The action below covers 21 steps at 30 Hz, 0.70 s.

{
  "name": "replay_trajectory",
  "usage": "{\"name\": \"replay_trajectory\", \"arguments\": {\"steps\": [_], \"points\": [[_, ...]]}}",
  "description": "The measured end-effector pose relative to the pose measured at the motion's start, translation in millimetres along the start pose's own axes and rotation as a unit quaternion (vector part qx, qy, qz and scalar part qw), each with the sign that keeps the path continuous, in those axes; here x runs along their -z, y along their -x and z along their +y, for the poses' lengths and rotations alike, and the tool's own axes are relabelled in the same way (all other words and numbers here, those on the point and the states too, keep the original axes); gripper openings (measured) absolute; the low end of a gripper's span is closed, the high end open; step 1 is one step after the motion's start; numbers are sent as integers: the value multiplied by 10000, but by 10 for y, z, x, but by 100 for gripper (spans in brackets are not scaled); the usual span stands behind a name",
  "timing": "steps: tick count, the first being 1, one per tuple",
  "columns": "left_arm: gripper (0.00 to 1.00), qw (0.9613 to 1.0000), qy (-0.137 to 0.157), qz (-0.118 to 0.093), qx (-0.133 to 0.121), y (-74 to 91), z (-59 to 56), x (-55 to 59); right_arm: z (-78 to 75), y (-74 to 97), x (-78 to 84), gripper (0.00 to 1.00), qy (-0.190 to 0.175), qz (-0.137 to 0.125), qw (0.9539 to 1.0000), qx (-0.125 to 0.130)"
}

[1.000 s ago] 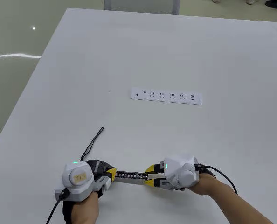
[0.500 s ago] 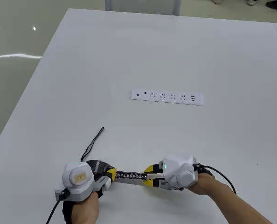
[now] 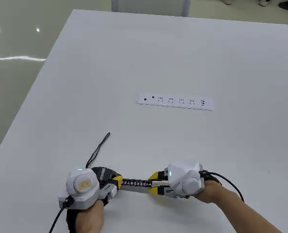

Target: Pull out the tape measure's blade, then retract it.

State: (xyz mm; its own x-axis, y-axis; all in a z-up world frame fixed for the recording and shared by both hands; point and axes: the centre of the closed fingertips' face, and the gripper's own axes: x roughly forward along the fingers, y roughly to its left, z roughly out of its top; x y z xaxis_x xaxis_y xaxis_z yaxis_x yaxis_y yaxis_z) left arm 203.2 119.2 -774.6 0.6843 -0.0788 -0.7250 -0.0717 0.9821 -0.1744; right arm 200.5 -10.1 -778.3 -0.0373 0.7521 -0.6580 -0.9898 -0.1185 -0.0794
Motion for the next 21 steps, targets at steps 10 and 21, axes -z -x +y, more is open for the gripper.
{"name": "replay_trajectory", "arguments": {"steps": [10, 21], "points": [[57, 10000, 0, 1, 17, -67, 44, 15, 8, -40, -35, 13, 17, -24, 10000, -14], [57, 10000, -14, 14, 42, -50, 24, 0, 4, -74, -69, 13, 20, -41, 10000, -19]]}}
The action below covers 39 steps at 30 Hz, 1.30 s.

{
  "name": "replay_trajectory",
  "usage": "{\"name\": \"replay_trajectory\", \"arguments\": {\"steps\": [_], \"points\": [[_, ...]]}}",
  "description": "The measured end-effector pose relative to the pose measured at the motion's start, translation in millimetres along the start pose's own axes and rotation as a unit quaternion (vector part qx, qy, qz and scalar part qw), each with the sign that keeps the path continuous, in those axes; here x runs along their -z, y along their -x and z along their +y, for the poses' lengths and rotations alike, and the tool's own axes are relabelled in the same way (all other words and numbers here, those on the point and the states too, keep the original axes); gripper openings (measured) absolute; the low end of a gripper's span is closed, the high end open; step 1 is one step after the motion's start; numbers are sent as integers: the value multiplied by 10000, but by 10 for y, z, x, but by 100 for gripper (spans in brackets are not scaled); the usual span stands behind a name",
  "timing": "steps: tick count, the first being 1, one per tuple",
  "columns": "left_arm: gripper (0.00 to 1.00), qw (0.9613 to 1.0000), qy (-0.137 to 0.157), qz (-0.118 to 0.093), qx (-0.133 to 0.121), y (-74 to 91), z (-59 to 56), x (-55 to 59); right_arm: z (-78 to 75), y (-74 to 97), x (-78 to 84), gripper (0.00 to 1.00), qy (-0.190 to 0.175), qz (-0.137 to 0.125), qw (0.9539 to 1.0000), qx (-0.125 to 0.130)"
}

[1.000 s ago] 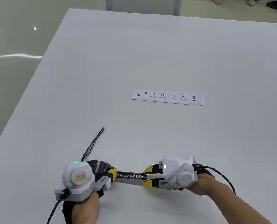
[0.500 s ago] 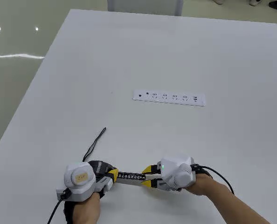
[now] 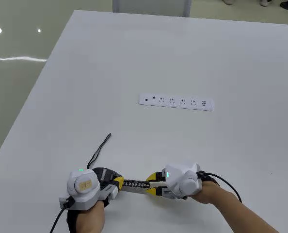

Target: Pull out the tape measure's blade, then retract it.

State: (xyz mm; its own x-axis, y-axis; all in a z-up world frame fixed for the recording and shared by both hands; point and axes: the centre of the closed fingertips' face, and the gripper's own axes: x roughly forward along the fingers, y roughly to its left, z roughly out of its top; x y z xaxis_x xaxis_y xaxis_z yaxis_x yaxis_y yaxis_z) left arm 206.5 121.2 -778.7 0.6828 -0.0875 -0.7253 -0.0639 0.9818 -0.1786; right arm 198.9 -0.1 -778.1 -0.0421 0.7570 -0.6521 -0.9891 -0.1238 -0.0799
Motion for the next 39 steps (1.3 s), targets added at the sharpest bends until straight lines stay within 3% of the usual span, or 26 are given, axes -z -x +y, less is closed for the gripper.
{"name": "replay_trajectory", "arguments": {"steps": [16, 39], "points": [[57, 10000, -9, 6, 12, -24, 46, 23, -8, -82, -57, 13, 8, -19, 10000, 3], [57, 10000, -45, 11, 42, -16, 1, 19, -7, -176, -143, 13, 21, -65, 10000, -5]]}}
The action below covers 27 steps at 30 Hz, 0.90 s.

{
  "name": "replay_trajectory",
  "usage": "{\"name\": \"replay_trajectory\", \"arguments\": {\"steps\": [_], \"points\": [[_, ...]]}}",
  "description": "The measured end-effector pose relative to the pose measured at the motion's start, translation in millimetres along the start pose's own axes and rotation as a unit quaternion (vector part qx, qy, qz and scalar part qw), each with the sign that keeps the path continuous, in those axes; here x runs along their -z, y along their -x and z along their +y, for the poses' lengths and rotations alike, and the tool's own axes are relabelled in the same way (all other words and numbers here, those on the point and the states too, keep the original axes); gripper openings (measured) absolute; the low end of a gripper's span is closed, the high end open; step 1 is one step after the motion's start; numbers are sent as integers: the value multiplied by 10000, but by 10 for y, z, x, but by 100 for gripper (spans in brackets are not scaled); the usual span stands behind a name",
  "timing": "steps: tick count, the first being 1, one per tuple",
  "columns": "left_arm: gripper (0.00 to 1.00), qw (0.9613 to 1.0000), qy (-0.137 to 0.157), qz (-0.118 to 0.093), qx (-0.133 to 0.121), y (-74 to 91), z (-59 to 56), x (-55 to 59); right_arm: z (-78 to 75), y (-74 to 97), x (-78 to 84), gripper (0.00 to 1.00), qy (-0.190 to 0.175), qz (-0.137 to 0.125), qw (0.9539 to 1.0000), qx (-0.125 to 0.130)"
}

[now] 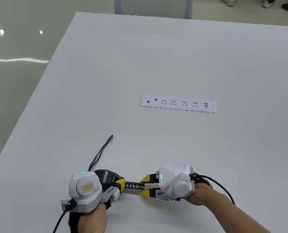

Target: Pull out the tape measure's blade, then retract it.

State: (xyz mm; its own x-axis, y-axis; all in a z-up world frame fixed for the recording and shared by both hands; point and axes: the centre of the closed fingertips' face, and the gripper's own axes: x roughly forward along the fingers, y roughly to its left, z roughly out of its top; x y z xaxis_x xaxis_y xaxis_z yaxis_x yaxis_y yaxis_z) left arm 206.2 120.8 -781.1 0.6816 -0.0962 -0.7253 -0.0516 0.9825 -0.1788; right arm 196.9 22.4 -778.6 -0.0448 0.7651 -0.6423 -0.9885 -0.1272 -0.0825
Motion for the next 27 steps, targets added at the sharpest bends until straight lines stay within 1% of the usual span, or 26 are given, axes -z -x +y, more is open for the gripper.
{"name": "replay_trajectory", "arguments": {"steps": [2, 9, 14, 16, 19, 23, 27], "points": [[57, 10000, 6, -3, 2, 4, -3, -3, 1, 4, -26, 13, 2, -8, 10000, 5], [57, 10000, 8, 0, -3, 35, -18, -12, -22, -95, 6, 13, 21, -9, 10000, 0], [57, 10000, 8, 6, 0, 52, -20, -10, -20, -103, -24, 13, 36, -16, 10000, 1], [57, 10000, -4, 8, 2, 35, -16, -3, -27, -139, 3, 13, 30, -19, 10000, -4], [57, 10000, -8, 9, 3, 29, -5, -1, -25, -143, -14, 13, 24, -16, 10000, -5], [57, 10000, 2, 11, 11, 11, 4, 13, -40, -205, 2, 13, 29, -22, 10000, -5], [57, 10000, 7, 11, 3, 51, -16, 1, -41, -239, -3, 13, 34, -24, 10000, -15]]}}
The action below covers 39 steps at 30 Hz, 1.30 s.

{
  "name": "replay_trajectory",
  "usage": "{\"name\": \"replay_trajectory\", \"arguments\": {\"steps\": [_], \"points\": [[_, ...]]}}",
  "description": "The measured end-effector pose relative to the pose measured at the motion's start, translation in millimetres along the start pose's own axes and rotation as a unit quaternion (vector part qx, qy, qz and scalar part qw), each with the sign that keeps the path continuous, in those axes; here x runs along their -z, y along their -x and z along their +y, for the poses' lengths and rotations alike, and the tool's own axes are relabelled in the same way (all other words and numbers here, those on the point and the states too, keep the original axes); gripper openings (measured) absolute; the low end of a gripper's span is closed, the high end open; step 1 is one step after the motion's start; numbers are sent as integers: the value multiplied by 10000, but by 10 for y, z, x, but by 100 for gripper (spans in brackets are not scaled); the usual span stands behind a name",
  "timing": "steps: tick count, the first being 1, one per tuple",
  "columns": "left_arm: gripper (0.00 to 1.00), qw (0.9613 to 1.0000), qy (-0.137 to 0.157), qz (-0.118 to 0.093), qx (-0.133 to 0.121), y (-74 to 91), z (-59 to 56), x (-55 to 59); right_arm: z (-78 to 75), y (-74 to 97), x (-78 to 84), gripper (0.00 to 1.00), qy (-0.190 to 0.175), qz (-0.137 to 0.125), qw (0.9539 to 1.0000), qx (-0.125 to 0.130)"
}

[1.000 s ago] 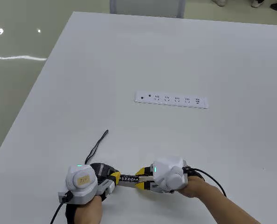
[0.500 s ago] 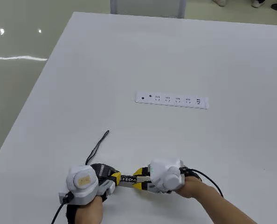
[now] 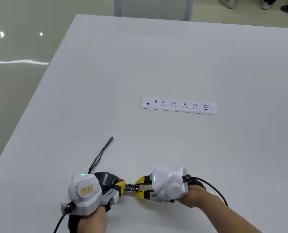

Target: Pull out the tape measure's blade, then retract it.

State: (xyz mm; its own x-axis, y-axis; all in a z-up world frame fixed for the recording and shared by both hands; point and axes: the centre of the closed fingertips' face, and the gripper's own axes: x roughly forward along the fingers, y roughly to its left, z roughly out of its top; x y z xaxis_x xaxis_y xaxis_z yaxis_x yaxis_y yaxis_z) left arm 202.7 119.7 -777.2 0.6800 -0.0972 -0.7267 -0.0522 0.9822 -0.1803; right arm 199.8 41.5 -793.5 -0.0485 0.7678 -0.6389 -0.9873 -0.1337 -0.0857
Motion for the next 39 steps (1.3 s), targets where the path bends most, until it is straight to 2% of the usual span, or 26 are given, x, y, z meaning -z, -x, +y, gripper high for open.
{"name": "replay_trajectory", "arguments": {"steps": [18, 30, 39], "points": [[57, 10000, -11, 18, 15, -26, 13, -6, 3, -72, -91, 13, 1, -32, 10000, -9], [57, 10000, 8, 17, 0, 38, -4, -21, -7, -197, -83, 13, -7, -65, 10000, -19], [57, 10000, -12, 27, 4, 11, -9, -11, -17, -260, -90, 14, -35, -107, 9999, -15]]}}
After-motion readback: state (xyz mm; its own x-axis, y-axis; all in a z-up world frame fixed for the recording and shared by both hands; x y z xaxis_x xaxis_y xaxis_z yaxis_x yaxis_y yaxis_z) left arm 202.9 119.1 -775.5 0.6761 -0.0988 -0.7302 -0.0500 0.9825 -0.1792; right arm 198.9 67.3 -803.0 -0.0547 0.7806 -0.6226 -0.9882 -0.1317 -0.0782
